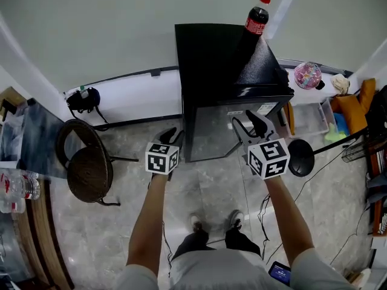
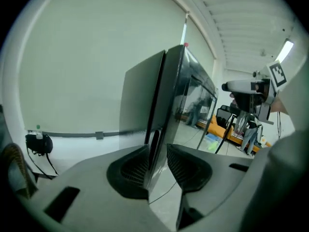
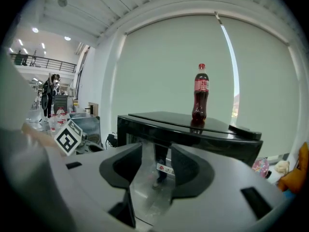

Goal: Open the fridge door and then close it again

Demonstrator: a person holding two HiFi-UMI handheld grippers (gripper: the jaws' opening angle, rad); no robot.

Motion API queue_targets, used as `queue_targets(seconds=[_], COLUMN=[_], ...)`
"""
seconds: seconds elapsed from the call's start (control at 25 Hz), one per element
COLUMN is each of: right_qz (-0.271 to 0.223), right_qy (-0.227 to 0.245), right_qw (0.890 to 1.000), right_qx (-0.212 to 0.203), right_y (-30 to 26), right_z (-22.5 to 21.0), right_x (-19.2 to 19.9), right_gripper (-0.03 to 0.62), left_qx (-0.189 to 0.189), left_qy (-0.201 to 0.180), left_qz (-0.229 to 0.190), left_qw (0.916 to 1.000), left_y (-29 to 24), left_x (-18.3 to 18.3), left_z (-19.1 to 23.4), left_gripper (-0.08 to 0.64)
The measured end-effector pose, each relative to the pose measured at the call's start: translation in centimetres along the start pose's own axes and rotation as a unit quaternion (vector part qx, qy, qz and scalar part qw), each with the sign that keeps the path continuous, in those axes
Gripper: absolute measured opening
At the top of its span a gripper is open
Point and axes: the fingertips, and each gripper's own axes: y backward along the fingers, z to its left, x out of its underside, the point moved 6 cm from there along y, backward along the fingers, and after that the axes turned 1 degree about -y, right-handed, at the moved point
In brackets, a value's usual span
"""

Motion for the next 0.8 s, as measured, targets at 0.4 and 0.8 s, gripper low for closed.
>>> queue_targets(seconds=[0.4, 0.8], right_qz=[-0.012, -0.093], right_qy=[0.057, 0.093], right_qw=[0.998, 0.99], right_qx=[-0.023, -0.044], right_y=[9.3, 16.1], right_z=[-4.3, -7.8], right_x=[0.1, -3.8], right_gripper=[0.146, 0.04], left_qx=[-0.04, -0.095], left_qy=[-0.031, -0.123], left_qz=[-0.083, -0.172], left_qw=[0.9952, 0.9728], left_y=[9.6, 16.4], left_x=[-6.1, -13.0], left_z=[-6.7, -14.9], left_gripper=[0.078, 0.014])
